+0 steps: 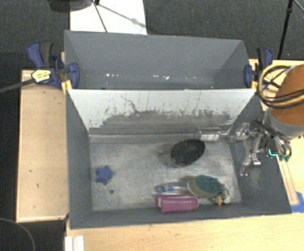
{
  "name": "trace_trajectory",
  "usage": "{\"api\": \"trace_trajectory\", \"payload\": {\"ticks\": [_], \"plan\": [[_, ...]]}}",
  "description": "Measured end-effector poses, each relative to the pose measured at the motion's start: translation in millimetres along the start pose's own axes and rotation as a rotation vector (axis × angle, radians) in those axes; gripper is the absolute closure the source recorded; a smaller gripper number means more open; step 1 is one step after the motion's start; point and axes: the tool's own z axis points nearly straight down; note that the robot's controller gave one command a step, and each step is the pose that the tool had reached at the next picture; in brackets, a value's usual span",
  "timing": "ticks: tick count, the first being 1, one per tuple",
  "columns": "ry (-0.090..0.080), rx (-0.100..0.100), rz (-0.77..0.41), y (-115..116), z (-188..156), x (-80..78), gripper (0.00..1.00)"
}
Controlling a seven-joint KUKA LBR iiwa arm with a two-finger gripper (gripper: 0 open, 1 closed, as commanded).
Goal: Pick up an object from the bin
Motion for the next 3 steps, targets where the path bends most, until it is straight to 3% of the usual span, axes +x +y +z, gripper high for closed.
{"api": "trace_trajectory", "payload": {"ticks": [1, 2, 3], "plan": [[-0.011, -0.002, -0.056, 58, 7, -26.7, 0.0], [-0.004, -0.004, -0.105, 144, 52, -30.8, 0.0], [-0.008, 0.001, -0.103, 138, 49, -32.1, 1.0]]}}
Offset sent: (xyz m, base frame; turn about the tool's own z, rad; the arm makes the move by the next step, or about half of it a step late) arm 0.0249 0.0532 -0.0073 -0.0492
